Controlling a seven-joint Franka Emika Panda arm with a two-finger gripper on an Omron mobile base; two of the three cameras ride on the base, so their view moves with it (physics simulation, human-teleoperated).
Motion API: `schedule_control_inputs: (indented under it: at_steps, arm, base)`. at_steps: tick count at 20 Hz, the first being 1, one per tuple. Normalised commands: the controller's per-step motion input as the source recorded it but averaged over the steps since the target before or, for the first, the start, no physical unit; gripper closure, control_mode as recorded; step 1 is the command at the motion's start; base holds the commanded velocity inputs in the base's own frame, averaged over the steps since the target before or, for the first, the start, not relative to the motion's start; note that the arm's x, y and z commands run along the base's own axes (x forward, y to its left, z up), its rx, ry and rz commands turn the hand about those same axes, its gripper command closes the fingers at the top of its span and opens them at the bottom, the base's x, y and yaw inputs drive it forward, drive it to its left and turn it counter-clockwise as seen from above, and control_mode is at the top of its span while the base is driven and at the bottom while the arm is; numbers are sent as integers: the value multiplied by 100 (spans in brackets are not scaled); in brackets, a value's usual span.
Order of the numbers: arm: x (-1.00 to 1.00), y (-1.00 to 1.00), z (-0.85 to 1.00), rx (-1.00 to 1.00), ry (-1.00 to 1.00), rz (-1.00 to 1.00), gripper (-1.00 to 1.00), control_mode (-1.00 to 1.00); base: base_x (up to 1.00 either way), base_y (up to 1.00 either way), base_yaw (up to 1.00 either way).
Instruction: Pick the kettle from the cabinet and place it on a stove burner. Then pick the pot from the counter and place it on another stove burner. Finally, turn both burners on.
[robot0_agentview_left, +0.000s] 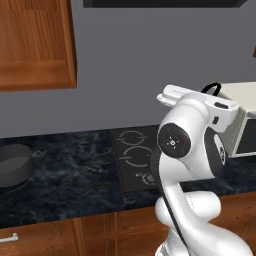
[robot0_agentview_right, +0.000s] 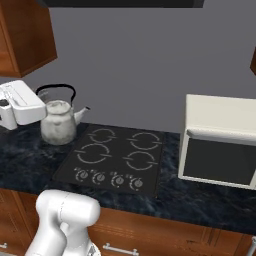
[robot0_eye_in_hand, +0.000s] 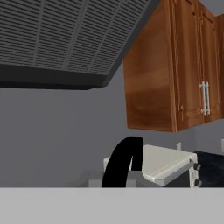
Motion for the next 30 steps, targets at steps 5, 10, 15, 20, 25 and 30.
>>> schedule_control_inputs:
  at_steps: [5,10,15,20,25,30]
  arm:
    - [47,0,0,0,0,0,100,-100]
    - [44,0,-3,0,0,0,100,-100]
    - [39,1,-7,0,0,0,100,-100]
    - [4,14,-8,0,2,4,100,-100]
    - [21,12,-13,0,0,0,100,-100]
    - [24,3,-21,-1,-5,0,100,-100]
  base:
    - [0,0,0]
    - [0,0,0]
    - [0,0,0]
    - [0,0,0]
    - [0,0,0]
    - [0,0,0]
